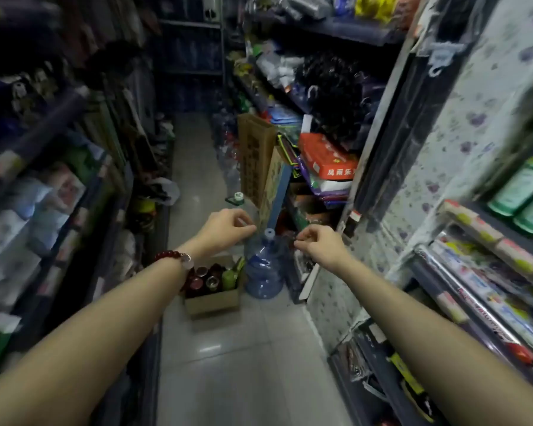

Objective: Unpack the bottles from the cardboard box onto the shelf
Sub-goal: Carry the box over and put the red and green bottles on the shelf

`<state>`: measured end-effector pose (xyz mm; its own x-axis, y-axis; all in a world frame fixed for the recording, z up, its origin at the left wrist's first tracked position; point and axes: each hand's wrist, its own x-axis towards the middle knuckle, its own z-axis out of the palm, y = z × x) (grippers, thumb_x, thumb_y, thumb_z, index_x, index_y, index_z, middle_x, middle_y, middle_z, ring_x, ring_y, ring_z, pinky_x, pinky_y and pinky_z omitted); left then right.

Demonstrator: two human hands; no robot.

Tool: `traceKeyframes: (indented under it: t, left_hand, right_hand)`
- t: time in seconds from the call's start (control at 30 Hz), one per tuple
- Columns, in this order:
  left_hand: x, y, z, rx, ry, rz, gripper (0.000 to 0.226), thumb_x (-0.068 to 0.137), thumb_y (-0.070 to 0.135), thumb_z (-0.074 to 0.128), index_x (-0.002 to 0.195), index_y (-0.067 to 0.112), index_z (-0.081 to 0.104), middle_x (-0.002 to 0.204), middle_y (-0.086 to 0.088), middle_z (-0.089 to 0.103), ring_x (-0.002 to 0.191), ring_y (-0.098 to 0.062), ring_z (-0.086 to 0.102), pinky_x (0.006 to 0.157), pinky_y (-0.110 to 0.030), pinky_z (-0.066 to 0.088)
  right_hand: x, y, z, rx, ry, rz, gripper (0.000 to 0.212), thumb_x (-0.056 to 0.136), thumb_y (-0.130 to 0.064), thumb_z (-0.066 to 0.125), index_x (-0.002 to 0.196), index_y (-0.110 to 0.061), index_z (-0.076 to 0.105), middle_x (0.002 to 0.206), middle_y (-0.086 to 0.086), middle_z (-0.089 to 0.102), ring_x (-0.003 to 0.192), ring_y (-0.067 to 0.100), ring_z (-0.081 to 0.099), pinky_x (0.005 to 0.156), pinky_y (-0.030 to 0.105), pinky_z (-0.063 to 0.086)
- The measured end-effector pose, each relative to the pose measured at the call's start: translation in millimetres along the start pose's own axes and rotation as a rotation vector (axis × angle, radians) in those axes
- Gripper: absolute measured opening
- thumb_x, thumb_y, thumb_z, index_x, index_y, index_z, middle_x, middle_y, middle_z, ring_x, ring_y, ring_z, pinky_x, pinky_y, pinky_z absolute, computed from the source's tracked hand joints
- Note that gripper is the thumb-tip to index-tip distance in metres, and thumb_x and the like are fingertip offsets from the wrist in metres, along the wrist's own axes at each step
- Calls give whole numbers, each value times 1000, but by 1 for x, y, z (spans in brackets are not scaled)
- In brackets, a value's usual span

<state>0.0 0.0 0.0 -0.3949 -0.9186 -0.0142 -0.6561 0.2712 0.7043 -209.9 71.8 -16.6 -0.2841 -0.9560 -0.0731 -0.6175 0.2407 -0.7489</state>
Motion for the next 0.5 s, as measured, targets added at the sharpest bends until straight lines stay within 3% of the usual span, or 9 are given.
traceKeyframes:
  t: [0.1, 0.2, 0.27, 0.37, 0.5]
  left_hand:
    - [-6, -21, 9, -21, 19, -96, 25, 85, 34, 66, 101, 15, 69, 91, -3, 70, 82, -17, 65, 70, -26, 49]
    - [-20, -39, 24, -54, 43, -182, 25, 84, 33, 67, 100, 14, 70, 88, -3, 71, 79, -15, 64, 66, -21, 47]
    - [-28, -45, 31, -54, 57, -223, 24, 84, 32, 68, 99, 14, 70, 91, -4, 71, 81, -14, 63, 66, -21, 46]
    - [-33, -55, 40, -40, 71, -290, 29, 85, 32, 67, 104, 11, 70, 99, -7, 71, 91, -20, 64, 81, -26, 48]
    - [-38, -65, 49, -48, 98, -367, 26, 86, 31, 66, 101, 11, 69, 97, -10, 72, 87, -21, 65, 80, -27, 50]
  right_hand:
    - [9, 9, 24, -49, -68, -9, 5, 83, -18, 70, 87, -15, 68, 82, 4, 67, 81, 17, 61, 74, 26, 46]
    - [13, 19, 48, -115, -165, -2, 5, 83, -19, 68, 88, -16, 69, 97, 11, 73, 91, 24, 65, 87, 33, 52]
    - [16, 25, 56, -98, -223, -12, 6, 84, -19, 69, 89, -16, 69, 95, 10, 71, 92, 24, 64, 86, 32, 51]
    - [20, 32, 64, -61, -272, -33, 17, 85, -17, 68, 98, -7, 70, 89, 4, 64, 88, 17, 58, 79, 26, 45]
    - [22, 39, 66, -22, -321, -44, 21, 86, -16, 68, 102, -4, 69, 89, 5, 63, 90, 20, 61, 89, 35, 51]
